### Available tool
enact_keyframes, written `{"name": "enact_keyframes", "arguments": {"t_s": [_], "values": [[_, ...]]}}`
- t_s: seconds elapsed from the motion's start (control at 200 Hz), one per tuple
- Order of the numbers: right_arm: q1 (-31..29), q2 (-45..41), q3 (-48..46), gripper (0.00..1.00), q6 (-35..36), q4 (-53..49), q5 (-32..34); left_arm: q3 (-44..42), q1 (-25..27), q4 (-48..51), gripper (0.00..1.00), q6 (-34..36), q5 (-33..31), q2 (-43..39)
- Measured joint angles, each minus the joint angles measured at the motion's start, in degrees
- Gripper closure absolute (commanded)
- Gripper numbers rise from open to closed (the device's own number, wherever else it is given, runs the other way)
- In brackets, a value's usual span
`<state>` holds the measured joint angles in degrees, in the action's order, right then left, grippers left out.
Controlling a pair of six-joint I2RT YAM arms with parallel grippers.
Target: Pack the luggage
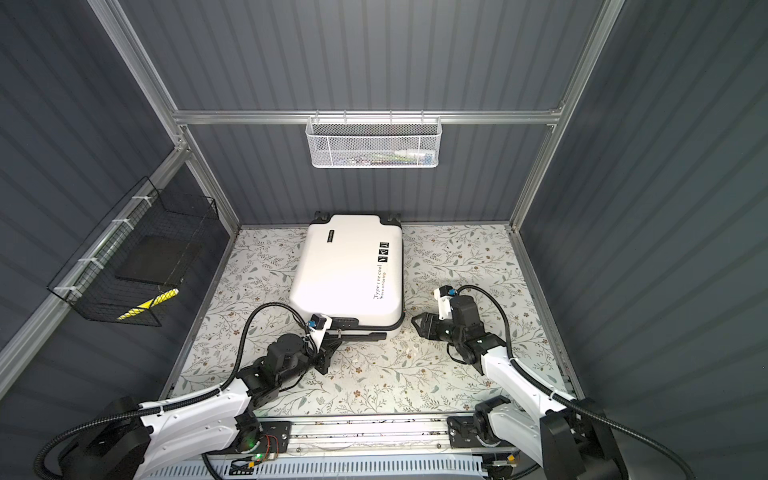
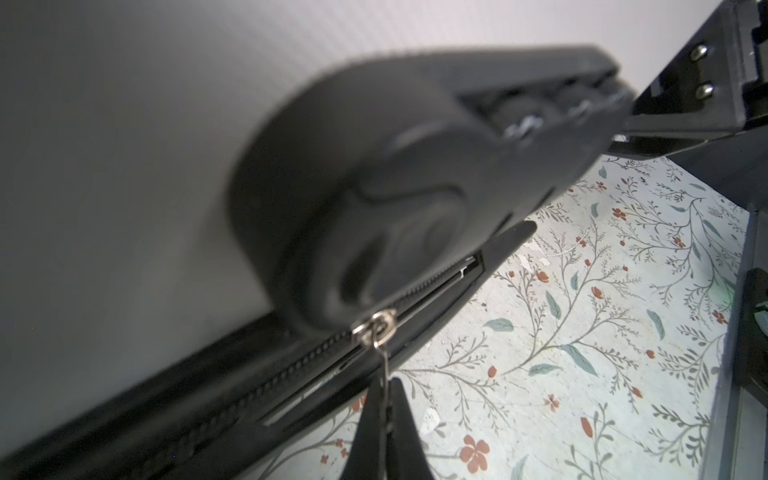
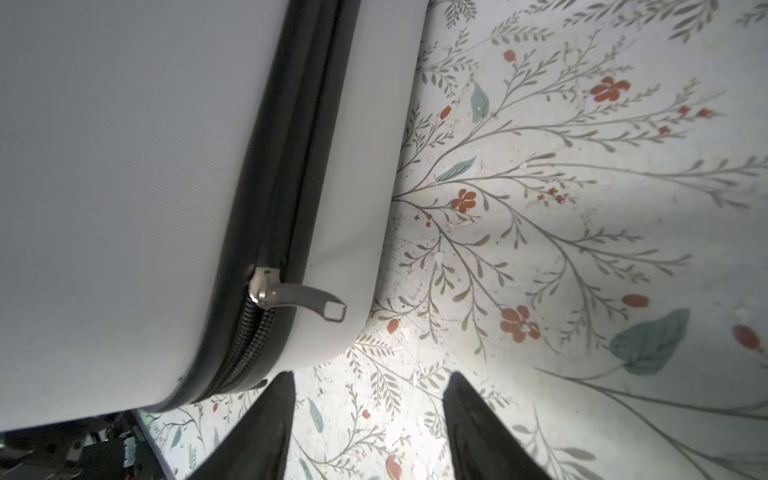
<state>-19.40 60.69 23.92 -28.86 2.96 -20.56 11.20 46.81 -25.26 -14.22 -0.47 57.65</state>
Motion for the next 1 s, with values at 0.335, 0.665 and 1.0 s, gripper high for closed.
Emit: {"name": "enact_keyframes", "arguments": {"t_s": [0.335,0.665,1.0], "values": [[-5.99,2.27,-6.93,0.51,2.40,12.17,9.03,0.79,0.15,0.02,1.00,0.02,0.17,1.01],[-12.15,7.69,-7.80,0.56,5.27,23.28,17.31,0.96,0.15,0.20,1.00,0.02,0.33,1.16],[-13.49,8.41,-7.72,0.60,7.30,26.32,21.64,0.96,0.15,0.37,1.00,0.02,0.42,1.11]]}}
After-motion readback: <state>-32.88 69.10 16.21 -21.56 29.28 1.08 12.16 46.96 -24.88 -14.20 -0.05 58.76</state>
